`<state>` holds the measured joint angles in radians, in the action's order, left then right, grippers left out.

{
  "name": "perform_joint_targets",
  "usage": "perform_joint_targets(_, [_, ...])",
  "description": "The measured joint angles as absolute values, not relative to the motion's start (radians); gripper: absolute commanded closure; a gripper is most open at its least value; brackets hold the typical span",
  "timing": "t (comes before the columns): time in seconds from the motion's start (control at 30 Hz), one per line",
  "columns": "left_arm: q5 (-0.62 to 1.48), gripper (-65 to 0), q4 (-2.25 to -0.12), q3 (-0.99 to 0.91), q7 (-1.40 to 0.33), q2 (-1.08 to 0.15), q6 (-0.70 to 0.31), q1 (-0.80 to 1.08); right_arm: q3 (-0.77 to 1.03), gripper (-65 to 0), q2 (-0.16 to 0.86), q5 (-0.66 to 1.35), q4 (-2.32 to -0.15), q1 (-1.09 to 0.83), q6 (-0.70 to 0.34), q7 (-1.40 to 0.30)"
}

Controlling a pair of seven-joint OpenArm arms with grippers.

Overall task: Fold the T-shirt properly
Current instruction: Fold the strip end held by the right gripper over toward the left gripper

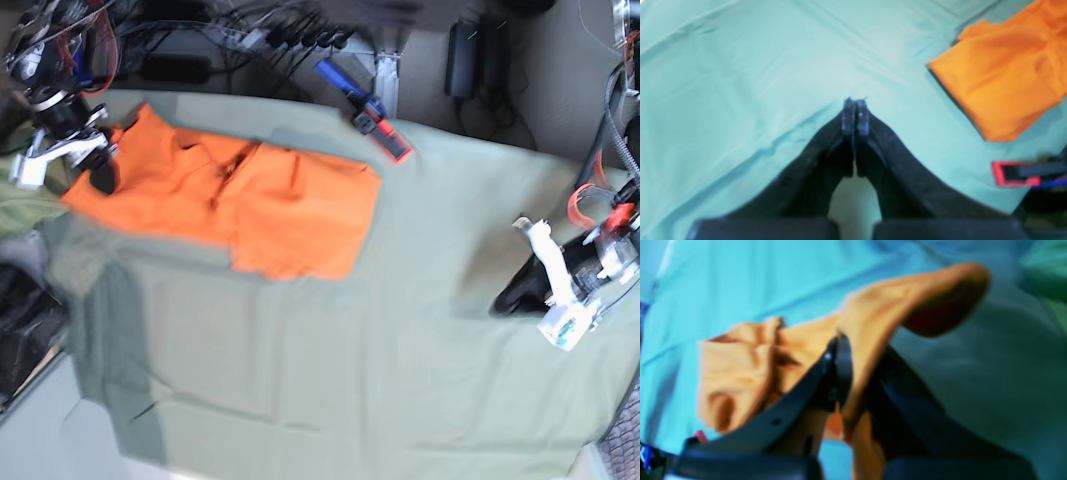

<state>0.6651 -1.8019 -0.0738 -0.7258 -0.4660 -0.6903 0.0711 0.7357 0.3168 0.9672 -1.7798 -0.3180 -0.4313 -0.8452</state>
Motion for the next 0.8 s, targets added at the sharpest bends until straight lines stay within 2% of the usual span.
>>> perform_joint_targets(0.13, [0.701,0.0,-1.802,-0.074,-0.725,-0.498,-0.690,0.070,0.685,0.0,0.228,0.907,-1.947,-0.316,-0.432,-0.839])
perform_joint_targets(0.3, [0.709,0.0,-1.802,-0.073,-0.725,-0.499,-0.690,0.070,0.540,0.0,0.178,0.785,-2.078,-0.316,-0.433,-0.802])
perform_joint_targets(0.8, [0.760,0.0,-1.802,-0.073,-0.738,-0.541,-0.690,0.070,0.124,0.0,0.046,0.338,-2.097,-0.313,-0.433,-0.649])
